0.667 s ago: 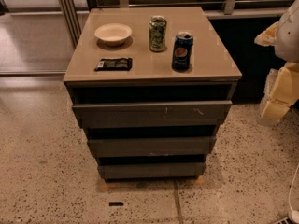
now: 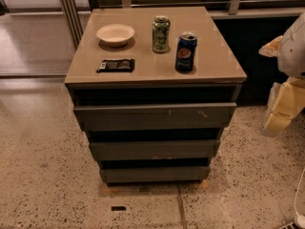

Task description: Open bottom drawer

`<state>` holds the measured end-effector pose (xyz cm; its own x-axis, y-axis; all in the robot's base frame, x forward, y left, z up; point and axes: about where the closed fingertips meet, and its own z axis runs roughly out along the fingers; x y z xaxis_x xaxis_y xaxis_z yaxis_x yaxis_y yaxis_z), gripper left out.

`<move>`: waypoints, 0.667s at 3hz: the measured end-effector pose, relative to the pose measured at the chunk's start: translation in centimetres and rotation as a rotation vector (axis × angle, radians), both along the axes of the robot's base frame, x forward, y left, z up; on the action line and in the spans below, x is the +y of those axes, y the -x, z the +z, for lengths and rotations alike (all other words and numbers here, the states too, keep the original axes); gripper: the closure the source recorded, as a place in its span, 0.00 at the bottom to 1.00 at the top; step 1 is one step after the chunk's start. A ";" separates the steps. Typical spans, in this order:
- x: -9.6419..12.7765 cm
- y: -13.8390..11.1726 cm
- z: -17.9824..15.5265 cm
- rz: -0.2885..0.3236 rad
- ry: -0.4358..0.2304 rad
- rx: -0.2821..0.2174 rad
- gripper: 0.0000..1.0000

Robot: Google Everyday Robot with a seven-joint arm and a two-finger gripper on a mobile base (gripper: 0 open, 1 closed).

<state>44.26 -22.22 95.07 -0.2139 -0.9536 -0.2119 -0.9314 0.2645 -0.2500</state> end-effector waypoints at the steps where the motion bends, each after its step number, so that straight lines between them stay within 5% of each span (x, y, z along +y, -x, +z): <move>1: -0.7 0.1 -6.2 0.008 -0.032 0.004 0.00; 2: -0.3 0.4 -14.3 0.031 -0.081 0.034 0.00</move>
Offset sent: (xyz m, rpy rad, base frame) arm 0.0105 0.0046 -0.2624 0.1619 0.0088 0.0524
